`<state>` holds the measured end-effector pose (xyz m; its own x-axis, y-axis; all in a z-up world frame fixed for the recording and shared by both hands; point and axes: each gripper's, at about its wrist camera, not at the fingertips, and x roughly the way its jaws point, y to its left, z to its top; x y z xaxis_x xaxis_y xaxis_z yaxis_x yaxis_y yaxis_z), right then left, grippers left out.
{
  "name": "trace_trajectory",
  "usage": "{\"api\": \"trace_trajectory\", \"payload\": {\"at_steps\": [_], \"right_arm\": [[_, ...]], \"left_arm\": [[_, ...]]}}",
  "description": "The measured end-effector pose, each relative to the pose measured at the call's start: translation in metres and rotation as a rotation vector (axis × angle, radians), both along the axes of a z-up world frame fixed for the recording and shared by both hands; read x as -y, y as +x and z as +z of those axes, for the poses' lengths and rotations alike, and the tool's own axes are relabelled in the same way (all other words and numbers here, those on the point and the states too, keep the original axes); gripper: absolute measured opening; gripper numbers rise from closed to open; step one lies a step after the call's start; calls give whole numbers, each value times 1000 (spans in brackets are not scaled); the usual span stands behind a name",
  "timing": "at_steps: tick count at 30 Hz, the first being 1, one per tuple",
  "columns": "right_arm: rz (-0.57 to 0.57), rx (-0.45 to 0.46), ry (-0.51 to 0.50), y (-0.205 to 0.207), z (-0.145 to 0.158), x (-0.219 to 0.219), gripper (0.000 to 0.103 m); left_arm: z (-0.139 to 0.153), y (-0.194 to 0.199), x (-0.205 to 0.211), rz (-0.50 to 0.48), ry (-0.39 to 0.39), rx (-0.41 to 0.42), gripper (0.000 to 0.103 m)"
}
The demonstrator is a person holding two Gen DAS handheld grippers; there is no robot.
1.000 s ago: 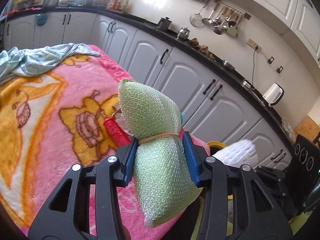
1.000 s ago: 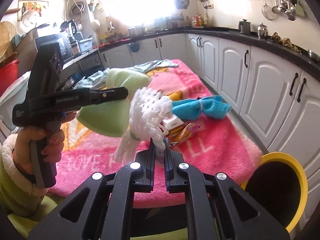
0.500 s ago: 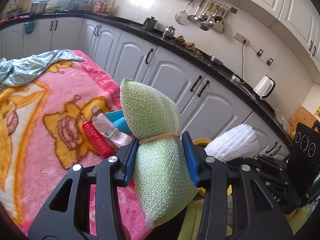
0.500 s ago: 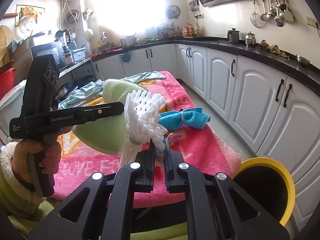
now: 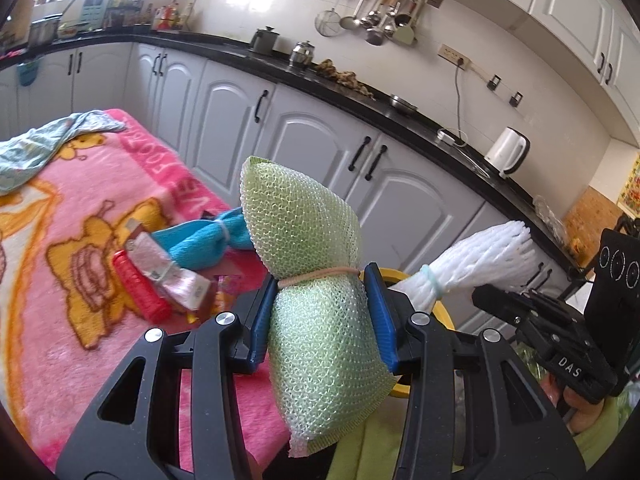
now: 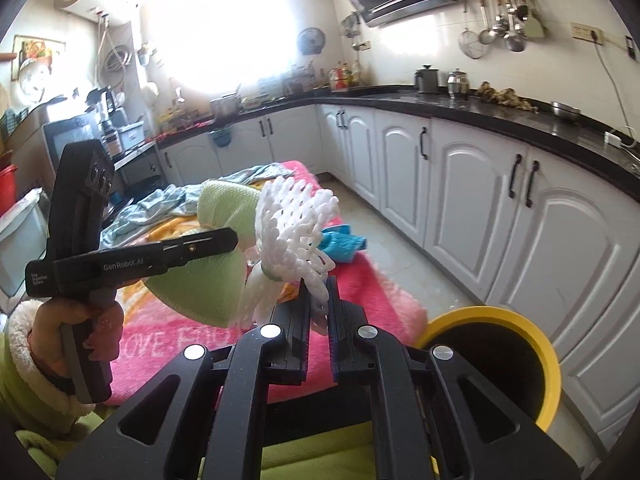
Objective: Collect trash
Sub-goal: 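Carry the green pouch and white foam net over the yellow bin with both grippers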
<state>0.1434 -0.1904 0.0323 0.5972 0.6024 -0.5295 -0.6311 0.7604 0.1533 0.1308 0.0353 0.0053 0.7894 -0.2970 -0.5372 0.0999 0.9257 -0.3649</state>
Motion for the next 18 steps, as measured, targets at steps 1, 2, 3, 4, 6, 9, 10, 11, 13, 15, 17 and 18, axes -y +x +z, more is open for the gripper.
{"api": "trace_trajectory", "payload": {"at_steps": [1, 2, 3, 4, 6, 9, 10, 11, 13, 15, 17, 18], "right_arm": [[-14, 5, 1, 0, 1, 6, 8], [-24, 9, 3, 0, 2, 10, 8], [-32, 10, 5, 1, 3, 13, 8], [-44, 12, 12, 1, 4, 19, 8], [-62, 15, 22, 1, 6, 27, 8], [-97, 30, 28, 1, 9, 41, 8], [-109, 34, 31, 1, 10, 46, 8], [-118, 36, 32, 0, 11, 49, 8], [-143, 43, 37, 1, 12, 59, 8], [-164, 50, 36, 0, 14, 66, 8], [-186, 63, 27, 0, 15, 73, 8], [-198, 71, 23, 0, 15, 76, 8]], "left_arm": [[1, 2, 5, -11, 0, 2, 35], [1, 4, 9, -21, 2, 4, 35], [2, 6, 13, -29, 4, 7, 35], [3, 8, 18, -40, 7, 11, 35], [5, 12, 29, -61, 18, 20, 35], [7, 19, 44, -90, 25, 25, 35], [7, 21, 48, -99, 27, 26, 35], [8, 24, 54, -109, 32, 29, 35], [9, 27, 63, -122, 40, 34, 35], [10, 32, 72, -137, 45, 35, 35], [10, 35, 80, -151, 51, 37, 35], [9, 37, 85, -157, 52, 38, 35]]}}
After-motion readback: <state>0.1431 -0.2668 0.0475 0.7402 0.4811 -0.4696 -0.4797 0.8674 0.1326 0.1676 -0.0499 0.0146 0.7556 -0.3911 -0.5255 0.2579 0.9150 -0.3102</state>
